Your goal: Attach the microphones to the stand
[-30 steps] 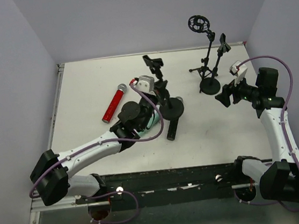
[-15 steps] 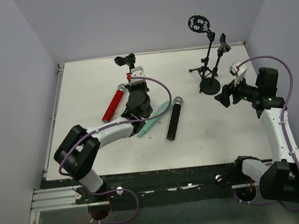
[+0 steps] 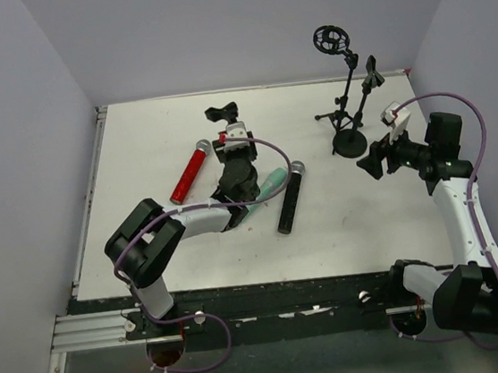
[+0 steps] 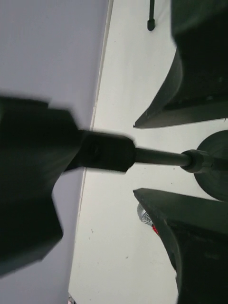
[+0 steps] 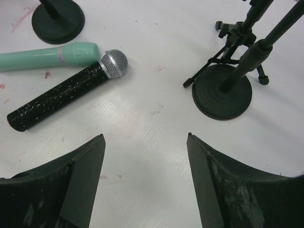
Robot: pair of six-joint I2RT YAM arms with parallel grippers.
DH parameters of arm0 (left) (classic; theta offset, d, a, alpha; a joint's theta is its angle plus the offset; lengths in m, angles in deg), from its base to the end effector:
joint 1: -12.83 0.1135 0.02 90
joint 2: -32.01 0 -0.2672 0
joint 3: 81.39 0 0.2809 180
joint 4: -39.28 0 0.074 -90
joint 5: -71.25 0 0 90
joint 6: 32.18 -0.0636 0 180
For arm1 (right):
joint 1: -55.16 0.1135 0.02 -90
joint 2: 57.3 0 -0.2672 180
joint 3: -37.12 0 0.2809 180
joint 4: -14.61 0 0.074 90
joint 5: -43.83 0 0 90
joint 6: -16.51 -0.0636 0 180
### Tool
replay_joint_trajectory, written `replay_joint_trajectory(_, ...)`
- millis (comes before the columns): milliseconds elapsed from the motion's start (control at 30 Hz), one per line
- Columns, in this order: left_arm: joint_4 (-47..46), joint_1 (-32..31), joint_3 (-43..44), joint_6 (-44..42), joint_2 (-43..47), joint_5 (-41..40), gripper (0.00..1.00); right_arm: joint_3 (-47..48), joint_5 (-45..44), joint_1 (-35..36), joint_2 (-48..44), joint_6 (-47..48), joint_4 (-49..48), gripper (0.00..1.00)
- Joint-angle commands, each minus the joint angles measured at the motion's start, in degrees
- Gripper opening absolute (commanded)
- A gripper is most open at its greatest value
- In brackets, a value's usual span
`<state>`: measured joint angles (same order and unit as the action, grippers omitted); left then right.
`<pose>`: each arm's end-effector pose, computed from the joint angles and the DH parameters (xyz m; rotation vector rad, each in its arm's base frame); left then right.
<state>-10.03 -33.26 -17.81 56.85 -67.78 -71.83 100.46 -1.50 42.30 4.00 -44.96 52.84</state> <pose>0.3150 -0.2539 0.2363 -0.2155 1.4180 -0.0266 0.2718 -0.0162 0.2875 -0.6806 1.9101 0.4070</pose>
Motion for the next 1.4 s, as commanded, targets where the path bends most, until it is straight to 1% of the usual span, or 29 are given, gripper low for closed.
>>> replay_joint_trajectory(0,1.8,-1.3,-3.9,8.0,4.3,2.0,0.68,-0.6,1.7,-0.3,0.4,0.7,1.1,0.78)
replay_joint_trajectory(67,4.4,-1.3,-5.9,10.8,6.8,3.4,0.76,-0.6,1.9,-0.3,0.5,0.8,1.1,0.78)
replay_joint_trajectory(100,5.9,-1.4,-6.8,11.8,8.1,4.5,0.81,-0.6,2.0,-0.3,0.6,0.8,1.1,0.78)
replay_joint_trajectory(167,10.8,-1.5,-9.0,14.3,12.1,8.6,0.88,-0.7,2.0,-0.3,0.7,0.8,1.2,0.78)
replay_joint_trajectory(200,13.5,-1.2,-9.8,15.2,14.8,11.9,0.91,-0.7,2.2,-0.3,0.7,0.9,1.3,0.78)
replay_joint_trajectory(267,21.7,-0.6,-11.9,16.6,21.0,20.7,0.96,-0.7,2.4,-0.3,0.7,1.1,1.2,0.78)
replay_joint_trajectory(333,26.7,1.2,-15.2,17.1,27.3,32.4,0.97,-0.7,2.4,-0.3,0.7,1.1,1.4,0.78)
replay_joint_trajectory(400,26.8,4.6,-20.5,17.8,33.5,45.6,0.98,-0.6,2.5,-0.3,0.7,1.2,1.4,0.78)
replay_joint_trajectory(500,25.6,12.6,-27.0,20.4,39.2,66.0,0.98,-0.5,2.9,-0.3,0.7,1.4,1.7,0.78)
replay_joint_trajectory(533,25.1,14.9,-27.8,20.3,39.6,69.2,0.98,-0.5,3.1,-0.3,0.8,1.4,1.8,0.78)
replay_joint_trajectory(567,24.3,15.4,-28.3,19.3,39.6,69.9,0.98,-0.5,3.5,-0.3,0.8,1.5,2.0,0.78)
replay_joint_trajectory(600,21.1,15.8,-28.7,17.9,38.5,71.4,0.96,-0.4,3.8,-0.3,0.9,1.6,2.0,0.78)
replay_joint_trajectory(667,11.3,18.6,-29.1,18.3,34.1,76.8,0.86,-0.3,4.0,-0.3,1.0,1.6,2.2,0.78)
replay_joint_trajectory(733,-1.8,22.7,-29.7,20.3,27.8,82.5,0.83,-0.4,4.1,-0.3,0.9,1.8,2.5,0.78)
replay_joint_trajectory(767,-11.7,25.1,-29.8,22.0,24.3,85.7,0.82,-0.4,4.1,-0.3,0.8,1.9,2.6,0.78)
replay_joint_trajectory(833,-29.5,30.1,-29.0,28.3,14.4,92.2,0.81,-0.5,4.5,-0.3,0.8,2.0,2.7,0.78)
replay_joint_trajectory(867,-29.6,32.4,-26.1,32.0,11.1,94.9,0.80,-0.4,4.4,-0.3,0.7,2.0,2.7,0.78)
replay_joint_trajectory(900,-29.3,33.3,-22.4,34.1,8.3,99.4,0.74,-0.3,4.7,-0.4,0.8,2.1,2.8,0.78)
replay_joint_trajectory(933,-29.4,33.7,-20.5,34.7,6.6,100.5,0.72,-0.3,4.7,-0.3,0.8,2.1,2.8,0.78)
replay_joint_trajectory(1133,-28.5,33.9,-15.7,30.4,2.8,100.4,0.74,-0.2,4.7,-0.3,1.2,2.6,3.2,0.78)
replay_joint_trajectory(1267,-29.1,33.6,-13.0,29.9,0.3,102.2,0.73,0.1,4.9,-0.3,1.7,2.8,3.5,0.78)
replay_joint_trajectory(1367,-27.6,33.5,-10.9,29.0,-1.2,102.2,0.72,0.1,4.9,-0.3,1.9,3.0,3.5,0.78)
